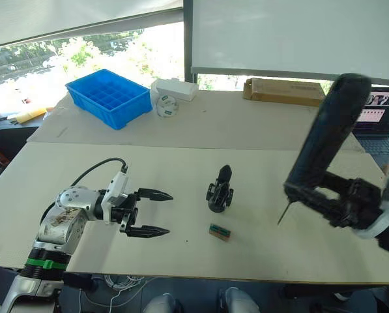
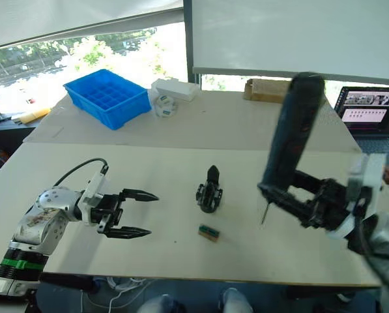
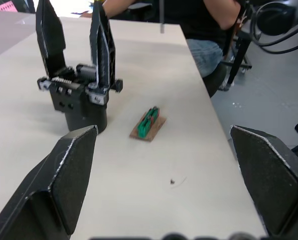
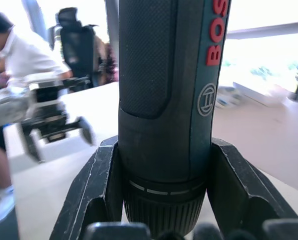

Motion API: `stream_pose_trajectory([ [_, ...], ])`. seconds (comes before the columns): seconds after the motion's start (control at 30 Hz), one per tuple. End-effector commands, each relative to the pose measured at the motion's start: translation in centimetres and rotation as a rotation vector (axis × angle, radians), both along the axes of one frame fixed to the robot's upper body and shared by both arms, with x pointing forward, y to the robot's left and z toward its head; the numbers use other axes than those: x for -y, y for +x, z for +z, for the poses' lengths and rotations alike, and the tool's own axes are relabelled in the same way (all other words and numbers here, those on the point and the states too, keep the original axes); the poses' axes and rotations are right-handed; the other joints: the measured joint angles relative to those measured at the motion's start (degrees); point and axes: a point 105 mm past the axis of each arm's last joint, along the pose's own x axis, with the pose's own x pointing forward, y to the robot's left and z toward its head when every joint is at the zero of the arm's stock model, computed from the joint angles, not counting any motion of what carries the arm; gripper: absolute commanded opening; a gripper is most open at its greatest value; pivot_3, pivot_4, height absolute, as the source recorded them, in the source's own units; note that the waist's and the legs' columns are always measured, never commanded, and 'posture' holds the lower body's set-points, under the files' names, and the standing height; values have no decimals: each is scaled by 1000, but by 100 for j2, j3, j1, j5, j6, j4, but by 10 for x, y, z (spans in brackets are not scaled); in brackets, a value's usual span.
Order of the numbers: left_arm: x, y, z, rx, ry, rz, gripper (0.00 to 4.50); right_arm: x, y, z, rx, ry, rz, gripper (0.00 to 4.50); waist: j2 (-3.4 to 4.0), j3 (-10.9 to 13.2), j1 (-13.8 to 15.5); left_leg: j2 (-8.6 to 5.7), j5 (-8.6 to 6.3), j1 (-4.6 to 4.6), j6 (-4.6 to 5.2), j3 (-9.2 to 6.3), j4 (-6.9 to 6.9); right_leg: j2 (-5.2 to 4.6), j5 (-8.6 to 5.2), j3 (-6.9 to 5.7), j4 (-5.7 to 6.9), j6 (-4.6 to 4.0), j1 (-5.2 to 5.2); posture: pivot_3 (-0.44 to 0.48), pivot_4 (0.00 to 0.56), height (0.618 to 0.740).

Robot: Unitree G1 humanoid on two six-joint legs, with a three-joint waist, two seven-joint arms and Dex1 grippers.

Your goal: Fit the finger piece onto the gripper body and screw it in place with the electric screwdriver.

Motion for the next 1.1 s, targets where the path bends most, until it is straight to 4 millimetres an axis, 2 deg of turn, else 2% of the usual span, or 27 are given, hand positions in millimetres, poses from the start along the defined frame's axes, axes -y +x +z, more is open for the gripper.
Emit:
stream_pose_trajectory([
  [0.03, -1, 3, -8, 64, 53, -8, 4500, -18, -2, 4, 172, -15, 46, 1911, 1, 0, -9, -3, 0, 0, 0, 3, 0, -2, 0, 1, 3, 0, -3, 0, 150, 740],
  [0.17, 4, 3, -20, 69, 65, 10, 4500, -33, -1, -10, 222, -62, 127, 1911, 1, 1, -20, -4, 0, 3, 0, 6, 1, -1, -1, 3, 7, 0, -3, 0, 150, 740],
  [0.23, 10, 3, -25, 84, 58, 23, 4500, -37, 4, -11, 231, -27, 130, 1911, 1, 1, -23, -3, 0, 2, 0, 6, 1, 1, -1, 2, 7, -2, -5, 0, 150, 740],
  [0.5, 47, -2, -52, 49, 28, 68, 4500, -62, 10, -18, 242, 13, 232, 1911, 0, 1, -50, 0, 1, 10, 0, 6, 2, -1, -3, 5, 17, -11, -2, 0, 150, 740],
  [0.73, 63, 7, -62, 51, 37, 116, 4500, -67, 8, -23, 217, 1, 272, 1911, 0, 1, -28, -1, 1, 12, 1, 5, 5, -5, -4, 5, 23, -15, -2, 0, 150, 740],
  [1.1, 82, -2, -65, 24, 50, 50, 4500, -63, 7, -25, 199, -11, 250, 1911, 0, 1, -8, 0, 0, 11, 3, 3, 5, -8, -3, 4, 24, -17, -2, 0, 150, 740],
])
